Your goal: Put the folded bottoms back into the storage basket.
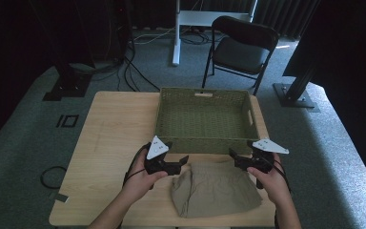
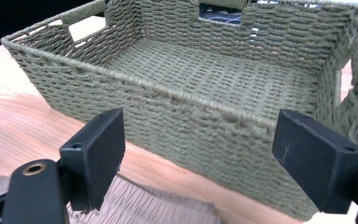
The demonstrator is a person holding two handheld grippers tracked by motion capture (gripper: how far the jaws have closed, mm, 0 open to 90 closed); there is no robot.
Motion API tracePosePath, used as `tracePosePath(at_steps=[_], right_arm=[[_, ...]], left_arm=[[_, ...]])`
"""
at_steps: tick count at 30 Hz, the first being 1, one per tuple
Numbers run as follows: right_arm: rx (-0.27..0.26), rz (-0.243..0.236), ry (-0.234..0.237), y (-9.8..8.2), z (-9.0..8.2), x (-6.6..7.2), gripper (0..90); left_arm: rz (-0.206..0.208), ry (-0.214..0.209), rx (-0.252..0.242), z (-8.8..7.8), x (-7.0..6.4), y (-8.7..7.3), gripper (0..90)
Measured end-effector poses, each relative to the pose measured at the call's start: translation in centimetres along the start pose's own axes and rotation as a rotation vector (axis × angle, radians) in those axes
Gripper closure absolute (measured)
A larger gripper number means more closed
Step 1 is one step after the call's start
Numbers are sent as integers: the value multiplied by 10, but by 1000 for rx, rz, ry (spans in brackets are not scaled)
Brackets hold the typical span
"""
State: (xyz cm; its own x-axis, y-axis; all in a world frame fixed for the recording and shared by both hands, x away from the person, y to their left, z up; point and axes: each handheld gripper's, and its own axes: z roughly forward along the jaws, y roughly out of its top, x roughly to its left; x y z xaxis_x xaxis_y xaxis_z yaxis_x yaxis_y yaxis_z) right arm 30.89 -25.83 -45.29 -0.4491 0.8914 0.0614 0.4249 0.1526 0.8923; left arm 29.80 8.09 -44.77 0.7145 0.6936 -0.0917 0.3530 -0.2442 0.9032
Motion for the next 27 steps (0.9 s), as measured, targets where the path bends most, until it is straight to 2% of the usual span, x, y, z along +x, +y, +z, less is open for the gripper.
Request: tracePosePath(at_steps=[4, 6, 12, 13, 14, 18, 21, 23, 27], right_arm=[[23, 4, 1, -9, -1, 4, 167], [27, 10, 9, -14, 0, 6, 167], [53, 0, 8, -27, 1, 11, 167], [54, 5, 9, -29, 1, 11, 168], [57, 6, 7, -31, 1, 12, 173], [66, 2, 6, -41, 2, 14, 173], [80, 1, -5, -47, 2, 12, 173], [93, 3, -18, -51, 2, 11, 173], [116, 5, -25, -61, 1, 8, 172]], left_arm=[[9, -23, 16, 2, -10, -8, 217], [27, -25, 34, 4, -15, -12, 217], [4, -61, 73, 8, -32, -28, 217], [18, -64, 81, 9, -34, -30, 217], [15, -68, 89, 10, -35, -33, 217], [-19, -92, 104, 16, -42, -44, 217], [-38, -95, 111, 20, -46, -48, 217], [-24, -73, 119, 23, -47, -50, 217], [-49, -60, 153, 26, -50, -58, 204]])
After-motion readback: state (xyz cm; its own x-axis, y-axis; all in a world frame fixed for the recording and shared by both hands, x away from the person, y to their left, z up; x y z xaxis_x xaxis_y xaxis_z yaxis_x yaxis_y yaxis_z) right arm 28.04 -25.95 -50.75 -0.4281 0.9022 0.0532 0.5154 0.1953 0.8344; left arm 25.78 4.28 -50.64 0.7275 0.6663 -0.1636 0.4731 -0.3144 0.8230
